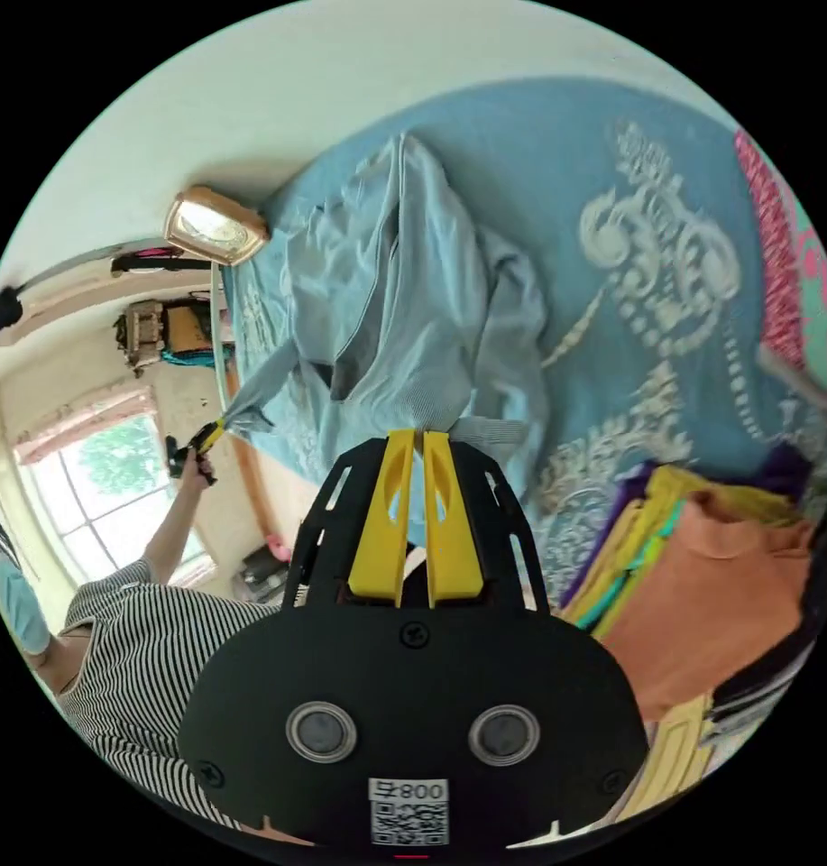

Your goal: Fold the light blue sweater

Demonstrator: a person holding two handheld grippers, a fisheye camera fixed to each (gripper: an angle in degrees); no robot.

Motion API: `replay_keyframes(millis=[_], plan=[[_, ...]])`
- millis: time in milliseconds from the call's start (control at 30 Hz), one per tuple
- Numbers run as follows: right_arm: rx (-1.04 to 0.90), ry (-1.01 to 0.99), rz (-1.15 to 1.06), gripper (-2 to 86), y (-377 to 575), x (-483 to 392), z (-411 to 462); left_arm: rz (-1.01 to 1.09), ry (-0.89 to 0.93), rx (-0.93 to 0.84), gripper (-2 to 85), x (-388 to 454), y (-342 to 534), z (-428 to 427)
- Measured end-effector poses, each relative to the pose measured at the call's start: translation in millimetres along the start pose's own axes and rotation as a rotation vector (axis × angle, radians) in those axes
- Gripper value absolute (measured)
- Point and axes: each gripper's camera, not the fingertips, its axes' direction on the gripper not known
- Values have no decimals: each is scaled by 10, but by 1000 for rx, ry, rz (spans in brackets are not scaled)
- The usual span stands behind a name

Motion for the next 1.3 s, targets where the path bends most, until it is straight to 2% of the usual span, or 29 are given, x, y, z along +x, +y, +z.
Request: replay_keyframes(millis=[100,133,200,300,367,433,467,533,633,800,900,1100,1133,1300], plan=[[199,262,63,12,-94,195,-1097,-14,8,157,61,-41,-55,-249],[244,349,117,11,-68,263,-1286,-7,33,156,73,-59,9,-174],[271,350,170,9,33,349,-1292,-8,80,70,88,-104,181,136],[247,226,156,13,343,357,-677,-36,139,-208,106,-183,694,977],[154,162,129,17,565,317,-35,-73,165,-402,114,-210,1212,1587],[-34,118,129,27,921,293,961,-87,158,-515,116,-210,1558,1923],[-75,102,137,30,1020,302,1197,-97,146,-578,118,-213,1744,2092],[-214,51,180,43,1384,360,1971,-105,117,-624,119,-221,1943,2253],[-286,36,207,54,1666,406,2470,-125,94,-648,120,-243,2102,2433],[-255,81,205,71,1770,379,2670,-51,15,-728,111,-92,2189,2752],[-254,159,163,79,1774,327,2788,1,-95,-769,84,4,2208,2856],[-270,179,117,69,1908,337,2940,-1,-85,-785,44,74,2327,2927],[-272,148,98,57,1961,352,2928,-10,-36,-789,36,103,2373,2945],[-319,75,87,35,2133,410,2810,47,-27,-778,23,282,2525,2827]])
